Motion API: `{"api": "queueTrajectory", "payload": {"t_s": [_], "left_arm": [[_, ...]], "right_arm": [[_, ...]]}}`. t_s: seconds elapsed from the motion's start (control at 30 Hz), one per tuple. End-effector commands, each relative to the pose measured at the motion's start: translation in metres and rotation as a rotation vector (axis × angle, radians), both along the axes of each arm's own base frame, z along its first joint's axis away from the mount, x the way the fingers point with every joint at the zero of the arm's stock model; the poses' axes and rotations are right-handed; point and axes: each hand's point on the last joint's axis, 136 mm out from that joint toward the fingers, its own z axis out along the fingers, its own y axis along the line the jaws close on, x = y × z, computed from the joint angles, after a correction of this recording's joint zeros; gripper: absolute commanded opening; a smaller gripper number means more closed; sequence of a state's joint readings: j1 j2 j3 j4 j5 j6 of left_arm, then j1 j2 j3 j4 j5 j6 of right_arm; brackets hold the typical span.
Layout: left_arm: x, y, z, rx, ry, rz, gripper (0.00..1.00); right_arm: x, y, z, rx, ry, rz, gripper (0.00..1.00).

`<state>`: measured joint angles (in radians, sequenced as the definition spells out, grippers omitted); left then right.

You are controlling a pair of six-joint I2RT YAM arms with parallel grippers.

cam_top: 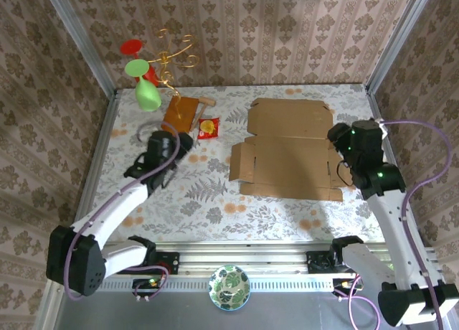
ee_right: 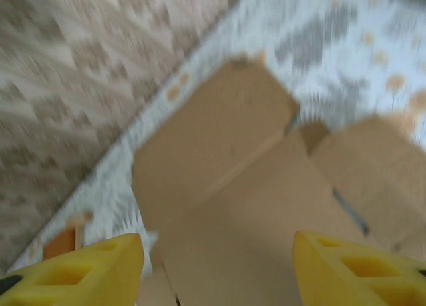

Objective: Fold the paper box

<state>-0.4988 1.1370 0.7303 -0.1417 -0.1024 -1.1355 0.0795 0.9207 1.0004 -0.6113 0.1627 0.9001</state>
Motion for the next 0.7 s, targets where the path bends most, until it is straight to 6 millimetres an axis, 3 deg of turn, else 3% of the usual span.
{"api": "queueTrajectory", "payload": {"t_s": [0.0,0.07,0.17,0.37,0.5,0.67], "left_arm": [[-0.054,-0.050,-0.039,-0.239,0.274,0.011,0.67],[-0.066,-0.076,-0.051,-0.292,0.313,-0.011,0.67],[-0.067,-0.110,-0.061,-0.356,0.319,-0.045,0.71],[-0.057,-0.155,-0.081,-0.464,0.317,-0.038,0.74],[-0.052,-0.172,-0.090,-0.506,0.311,-0.012,0.73],[-0.046,-0.168,-0.103,-0.478,0.295,0.042,0.69]], "right_arm": [[-0.024,0.050,-0.053,0.275,0.201,0.123,0.58],[-0.028,0.065,-0.075,0.335,0.240,0.153,0.59],[-0.028,0.079,-0.096,0.430,0.255,0.182,0.65],[-0.021,0.097,-0.119,0.589,0.245,0.198,0.68],[-0.025,0.099,-0.132,0.639,0.256,0.181,0.69],[-0.030,0.100,-0.142,0.684,0.264,0.163,0.69]]}}
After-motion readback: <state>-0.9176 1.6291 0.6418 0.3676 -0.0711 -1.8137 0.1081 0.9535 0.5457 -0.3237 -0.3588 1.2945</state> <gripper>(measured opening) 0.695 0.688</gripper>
